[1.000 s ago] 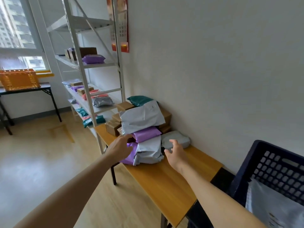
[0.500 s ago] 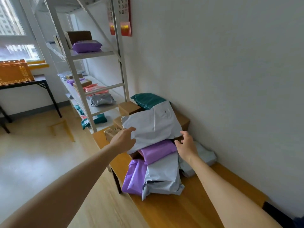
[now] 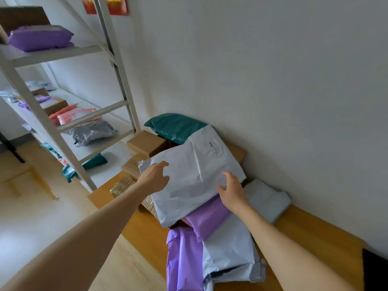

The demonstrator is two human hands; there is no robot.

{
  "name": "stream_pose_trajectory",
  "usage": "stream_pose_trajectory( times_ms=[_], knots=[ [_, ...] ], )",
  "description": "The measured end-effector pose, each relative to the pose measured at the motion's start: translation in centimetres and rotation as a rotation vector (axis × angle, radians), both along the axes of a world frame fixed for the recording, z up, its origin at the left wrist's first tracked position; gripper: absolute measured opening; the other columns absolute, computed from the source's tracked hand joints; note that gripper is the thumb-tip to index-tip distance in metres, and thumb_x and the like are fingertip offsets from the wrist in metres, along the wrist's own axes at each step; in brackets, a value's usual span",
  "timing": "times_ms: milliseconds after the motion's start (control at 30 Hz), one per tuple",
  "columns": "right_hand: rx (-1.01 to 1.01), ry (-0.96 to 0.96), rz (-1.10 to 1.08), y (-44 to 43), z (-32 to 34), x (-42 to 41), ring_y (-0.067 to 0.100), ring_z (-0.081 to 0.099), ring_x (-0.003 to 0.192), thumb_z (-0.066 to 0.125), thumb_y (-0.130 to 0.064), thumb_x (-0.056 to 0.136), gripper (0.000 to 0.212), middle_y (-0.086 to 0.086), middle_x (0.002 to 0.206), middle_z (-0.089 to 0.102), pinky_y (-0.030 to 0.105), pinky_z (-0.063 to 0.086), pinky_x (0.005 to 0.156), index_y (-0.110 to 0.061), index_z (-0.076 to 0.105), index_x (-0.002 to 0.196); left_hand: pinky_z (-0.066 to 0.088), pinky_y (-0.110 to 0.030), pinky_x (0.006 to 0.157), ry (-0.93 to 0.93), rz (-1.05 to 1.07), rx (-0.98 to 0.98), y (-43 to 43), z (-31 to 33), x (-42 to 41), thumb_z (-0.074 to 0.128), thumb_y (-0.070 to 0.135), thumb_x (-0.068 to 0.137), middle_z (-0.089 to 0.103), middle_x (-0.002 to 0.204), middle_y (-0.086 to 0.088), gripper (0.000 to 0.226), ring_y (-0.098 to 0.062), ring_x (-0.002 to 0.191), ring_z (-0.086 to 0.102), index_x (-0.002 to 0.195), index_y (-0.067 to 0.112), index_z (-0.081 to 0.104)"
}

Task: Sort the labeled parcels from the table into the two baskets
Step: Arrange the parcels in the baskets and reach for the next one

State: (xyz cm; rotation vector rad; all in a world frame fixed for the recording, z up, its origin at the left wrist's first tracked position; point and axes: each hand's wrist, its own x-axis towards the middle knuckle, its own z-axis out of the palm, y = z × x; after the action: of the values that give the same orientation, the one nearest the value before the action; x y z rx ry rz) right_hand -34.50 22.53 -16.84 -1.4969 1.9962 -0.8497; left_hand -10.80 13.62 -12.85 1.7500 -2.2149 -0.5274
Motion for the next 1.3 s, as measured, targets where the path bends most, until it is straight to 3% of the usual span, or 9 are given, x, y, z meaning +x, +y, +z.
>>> stream_pose_trajectory(
  times_ms=[167, 267, 367, 667, 767, 900, 1000, 1133, 1300],
  knots=[
    [0.039, 0.055, -0.146, -3.1, -0.1, 2.0, 0.026, 0.047, 0.126, 0.052, -0.021, 0.096, 0.051, 0.01, 0.141, 0.042, 0.03, 0.038, 0.099, -0.01, 0.036, 0.143, 0.041, -0.03, 0.097, -0.083, -0.125, 0.039, -7.0, -0.5, 0.7, 0.052, 0.027, 0.096, 0.049, 0.14, -0.002, 0.045, -0.022, 0.124, 0.049, 0.14, 0.024, 0.042],
    [0.051, 0.078, -0.248, -4.8, 0.1, 3.5, 0.029, 0.051, 0.12, 0.052, -0.019, 0.096, 0.047, 0.012, 0.135, 0.045, 0.036, 0.041, 0.1, -0.009, 0.04, 0.14, 0.041, -0.03, 0.099, -0.049, -0.208, 0.054, -10.3, -0.9, 0.9, 0.053, 0.024, 0.096, 0.047, 0.141, -0.005, 0.046, -0.023, 0.123, 0.049, 0.141, 0.02, 0.042],
    [0.047, 0.11, -0.32, -6.1, -0.1, 5.2, 0.029, 0.049, 0.121, 0.054, -0.017, 0.095, 0.045, 0.013, 0.136, 0.043, 0.032, 0.037, 0.101, -0.008, 0.043, 0.137, 0.04, -0.032, 0.1, -0.038, -0.287, 0.059, -13.3, -1.7, 1.1, 0.052, 0.022, 0.096, 0.049, 0.138, -0.006, 0.044, -0.024, 0.122, 0.048, 0.139, 0.017, 0.044],
    [0.105, 0.202, -0.427, -7.8, -1.0, 7.8, 0.027, 0.033, 0.135, 0.051, -0.016, 0.095, 0.046, 0.011, 0.145, 0.032, 0.04, 0.033, 0.109, -0.011, 0.044, 0.141, 0.046, -0.044, 0.095, -0.097, -0.377, 0.151, -17.8, -4.0, 0.4, 0.049, 0.026, 0.094, 0.057, 0.124, -0.01, 0.048, -0.03, 0.113, 0.052, 0.138, 0.012, 0.041],
    [0.13, 0.211, -0.435, -7.9, -1.3, 8.0, 0.027, 0.03, 0.138, 0.051, -0.017, 0.096, 0.047, 0.011, 0.149, 0.028, 0.04, 0.032, 0.11, -0.012, 0.043, 0.141, 0.047, -0.034, 0.076, 0.003, -0.351, 0.194, -18.0, -4.3, 0.0, 0.048, 0.028, 0.094, 0.061, 0.11, -0.006, 0.044, -0.022, 0.092, 0.055, 0.135, 0.013, 0.045],
    [0.137, 0.167, -0.447, -7.9, -1.3, 8.1, 0.026, 0.027, 0.14, 0.051, -0.017, 0.096, 0.047, 0.011, 0.152, 0.025, 0.04, 0.03, 0.112, -0.013, 0.043, 0.142, 0.038, -0.024, 0.055, 0.149, -0.287, 0.278, -18.1, -4.1, -0.3, 0.05, 0.025, 0.092, 0.057, 0.087, 0.003, 0.024, -0.013, 0.073, 0.053, 0.113, 0.015, 0.057],
    [0.144, 0.129, -0.438, -7.7, -1.1, 8.1, 0.025, 0.024, 0.143, 0.05, -0.017, 0.097, 0.048, 0.011, 0.154, 0.022, 0.039, 0.029, 0.114, -0.015, 0.041, 0.144, 0.037, -0.024, 0.056, 0.218, -0.265, 0.299, -18.1, -3.3, -0.3, 0.05, 0.021, 0.093, 0.056, 0.084, 0.001, 0.014, -0.018, 0.077, 0.054, 0.099, 0.012, 0.059],
    [0.142, 0.073, -0.409, -7.2, -0.8, 8.6, 0.024, 0.022, 0.144, 0.048, -0.019, 0.098, 0.05, 0.01, 0.157, 0.02, 0.036, 0.026, 0.115, -0.017, 0.037, 0.147, 0.039, -0.03, 0.069, 0.254, -0.268, 0.275, -17.4, -1.7, 0.0, 0.051, 0.016, 0.093, 0.057, 0.087, -0.003, 0.013, -0.021, 0.082, 0.052, 0.095, 0.008, 0.061],
    [0.077, 0.032, -0.387, -6.0, 0.3, 9.2, 0.024, 0.038, 0.134, 0.049, -0.015, 0.097, 0.049, 0.01, 0.147, 0.035, 0.031, 0.03, 0.109, -0.014, 0.038, 0.145, 0.036, -0.028, 0.065, 0.187, -0.369, 0.201, -16.0, 1.3, -0.4, 0.054, 0.011, 0.088, 0.055, 0.075, -0.002, 0.009, -0.022, 0.075, 0.05, 0.084, 0.004, 0.06]
  ],
)
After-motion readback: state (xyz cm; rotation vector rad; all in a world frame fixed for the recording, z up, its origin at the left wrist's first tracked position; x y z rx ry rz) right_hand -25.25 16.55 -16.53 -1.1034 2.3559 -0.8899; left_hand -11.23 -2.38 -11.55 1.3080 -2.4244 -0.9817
